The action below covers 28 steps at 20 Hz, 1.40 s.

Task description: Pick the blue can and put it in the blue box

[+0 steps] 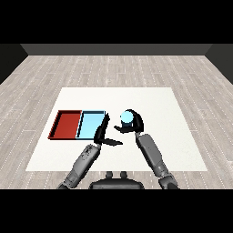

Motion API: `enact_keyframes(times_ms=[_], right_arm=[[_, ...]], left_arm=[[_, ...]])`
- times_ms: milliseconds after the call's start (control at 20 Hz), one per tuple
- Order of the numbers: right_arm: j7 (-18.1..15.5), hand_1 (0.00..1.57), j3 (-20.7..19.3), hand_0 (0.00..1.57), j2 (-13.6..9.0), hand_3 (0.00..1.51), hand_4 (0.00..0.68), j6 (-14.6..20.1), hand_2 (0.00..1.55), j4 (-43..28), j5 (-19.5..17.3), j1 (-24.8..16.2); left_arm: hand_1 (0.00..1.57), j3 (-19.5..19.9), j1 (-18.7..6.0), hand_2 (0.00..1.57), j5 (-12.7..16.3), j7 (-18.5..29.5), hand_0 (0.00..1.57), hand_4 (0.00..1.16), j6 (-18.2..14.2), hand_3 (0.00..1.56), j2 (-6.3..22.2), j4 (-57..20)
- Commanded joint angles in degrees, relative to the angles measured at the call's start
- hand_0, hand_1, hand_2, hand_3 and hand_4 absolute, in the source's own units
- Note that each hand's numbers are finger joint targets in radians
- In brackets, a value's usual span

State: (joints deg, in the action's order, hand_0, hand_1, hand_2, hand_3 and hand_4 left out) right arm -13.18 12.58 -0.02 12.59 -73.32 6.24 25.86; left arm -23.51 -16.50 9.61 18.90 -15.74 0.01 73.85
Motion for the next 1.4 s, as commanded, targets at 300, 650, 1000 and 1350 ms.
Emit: enact_keyframes(times_ms=[300,650,1000,1350], right_arm=[[-3.65,1.44,3.80,1.44,0.02,1.36,0.552,1.10,1.47,5.02,4.50,3.14],[-6.20,1.43,8.17,1.43,0.02,1.37,0.551,4.90,1.46,6.57,6.82,3.61],[-5.38,1.42,6.89,1.42,0.00,1.36,0.559,1.88,1.46,4.16,6.04,2.53],[-2.26,1.43,10.23,1.43,0.01,1.38,0.547,5.59,1.46,2.15,7.53,4.70]], left_arm=[[0.00,1.10,-5.86,0.00,4.70,-1.74,0.00,0.00,0.63,0.00,0.44,-5.28],[0.00,-8.51,-11.31,0.00,14.82,10.49,0.00,0.00,-5.55,0.00,0.00,-20.20],[0.00,-9.89,-7.30,0.00,11.28,2.72,0.00,0.00,-8.05,0.00,0.00,-9.06],[0.00,-11.55,-12.06,0.00,13.71,1.37,0.00,0.00,-10.59,0.00,0.00,-12.02]])
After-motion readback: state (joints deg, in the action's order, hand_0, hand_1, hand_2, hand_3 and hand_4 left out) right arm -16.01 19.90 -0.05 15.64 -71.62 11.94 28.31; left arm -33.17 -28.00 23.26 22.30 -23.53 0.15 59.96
